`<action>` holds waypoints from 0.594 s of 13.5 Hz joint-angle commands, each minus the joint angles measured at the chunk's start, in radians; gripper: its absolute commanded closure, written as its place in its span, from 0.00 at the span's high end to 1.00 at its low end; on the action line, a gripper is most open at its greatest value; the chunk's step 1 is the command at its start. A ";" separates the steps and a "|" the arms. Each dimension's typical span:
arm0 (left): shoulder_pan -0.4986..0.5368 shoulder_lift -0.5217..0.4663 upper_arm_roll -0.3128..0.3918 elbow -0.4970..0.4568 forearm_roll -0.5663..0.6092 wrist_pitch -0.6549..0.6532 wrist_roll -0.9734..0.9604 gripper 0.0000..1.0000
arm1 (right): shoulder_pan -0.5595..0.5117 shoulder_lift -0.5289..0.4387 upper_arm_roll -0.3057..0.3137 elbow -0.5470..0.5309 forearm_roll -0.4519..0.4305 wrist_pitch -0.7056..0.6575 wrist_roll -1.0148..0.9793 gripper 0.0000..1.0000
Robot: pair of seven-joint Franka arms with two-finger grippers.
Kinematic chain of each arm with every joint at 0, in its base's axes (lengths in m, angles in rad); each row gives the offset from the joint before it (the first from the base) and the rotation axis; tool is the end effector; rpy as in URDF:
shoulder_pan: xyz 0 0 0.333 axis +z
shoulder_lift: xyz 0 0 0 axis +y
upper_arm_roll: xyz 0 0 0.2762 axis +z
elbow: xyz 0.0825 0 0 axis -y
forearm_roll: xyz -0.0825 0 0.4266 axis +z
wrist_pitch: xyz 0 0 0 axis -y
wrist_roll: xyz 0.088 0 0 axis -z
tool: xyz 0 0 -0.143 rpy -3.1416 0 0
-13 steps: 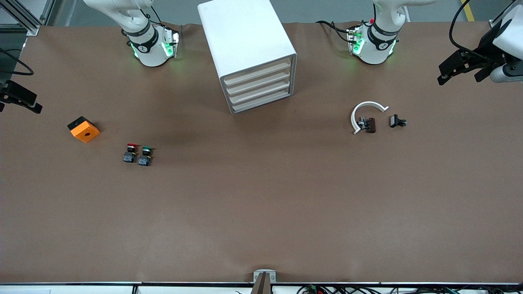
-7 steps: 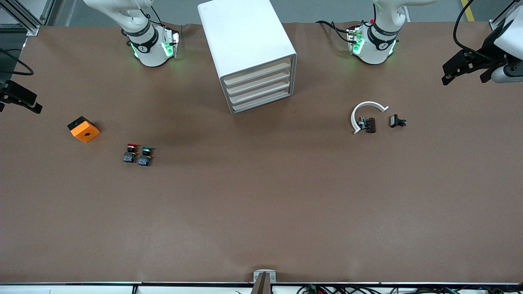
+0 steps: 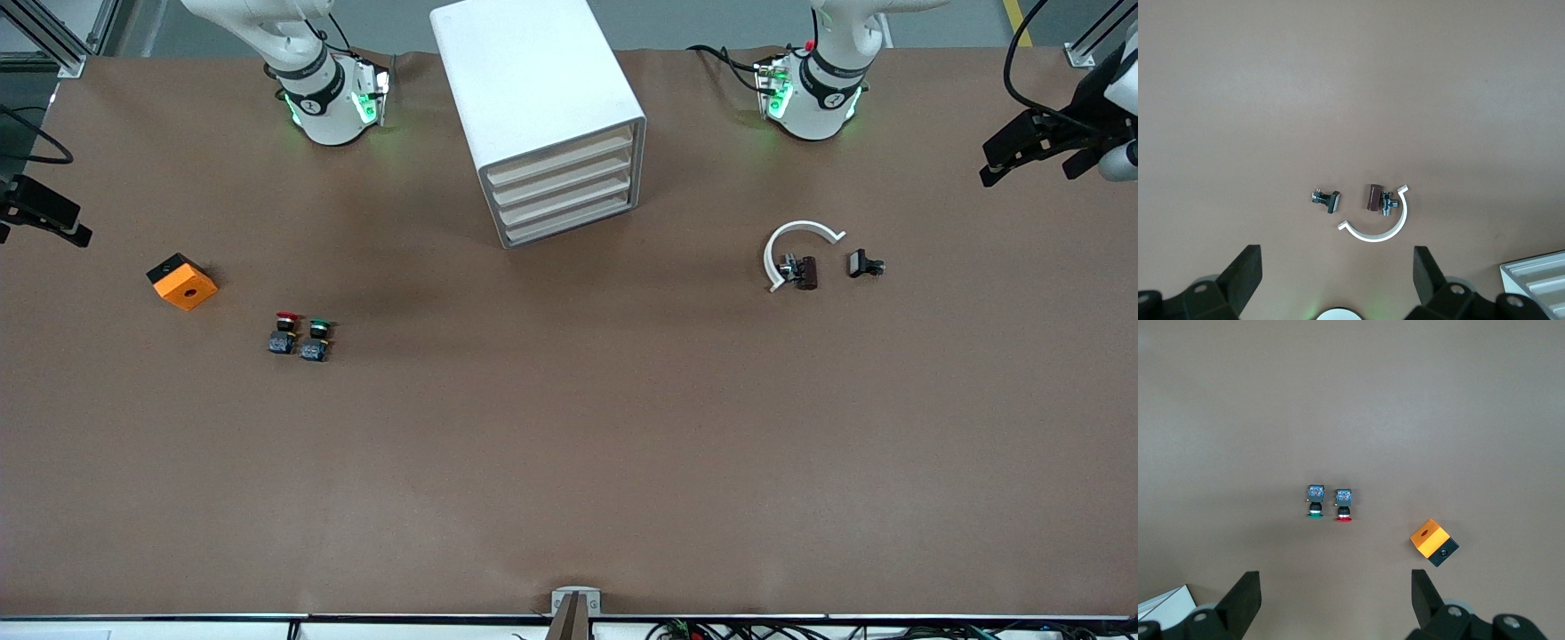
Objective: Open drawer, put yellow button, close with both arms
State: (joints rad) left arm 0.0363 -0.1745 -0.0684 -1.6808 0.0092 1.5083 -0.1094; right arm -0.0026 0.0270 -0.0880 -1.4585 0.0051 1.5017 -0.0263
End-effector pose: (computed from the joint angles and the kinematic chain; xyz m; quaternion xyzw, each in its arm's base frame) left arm 0.5418 -0.0185 0.5861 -0.9992 -0.0394 -0.0015 0.0104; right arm 0.5959 -0.0528 0.5839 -0.9995 0.0319 -0.0082 0.0009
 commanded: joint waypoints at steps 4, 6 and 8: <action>0.004 0.009 0.002 0.024 0.012 -0.005 0.022 1.00 | -0.002 -0.007 0.005 0.004 -0.004 -0.008 -0.007 1.00; 0.002 0.010 0.001 0.024 0.014 -0.020 0.025 1.00 | -0.002 -0.007 0.005 0.004 -0.004 -0.008 -0.009 1.00; -0.001 0.012 -0.001 0.024 0.012 -0.022 0.025 1.00 | -0.002 -0.007 0.005 0.004 -0.004 -0.008 -0.009 1.00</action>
State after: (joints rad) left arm 0.0377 -0.1716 -0.0678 -1.6761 0.0092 1.5052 -0.1078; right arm -0.0026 0.0270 -0.0877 -1.4585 0.0051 1.5018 -0.0266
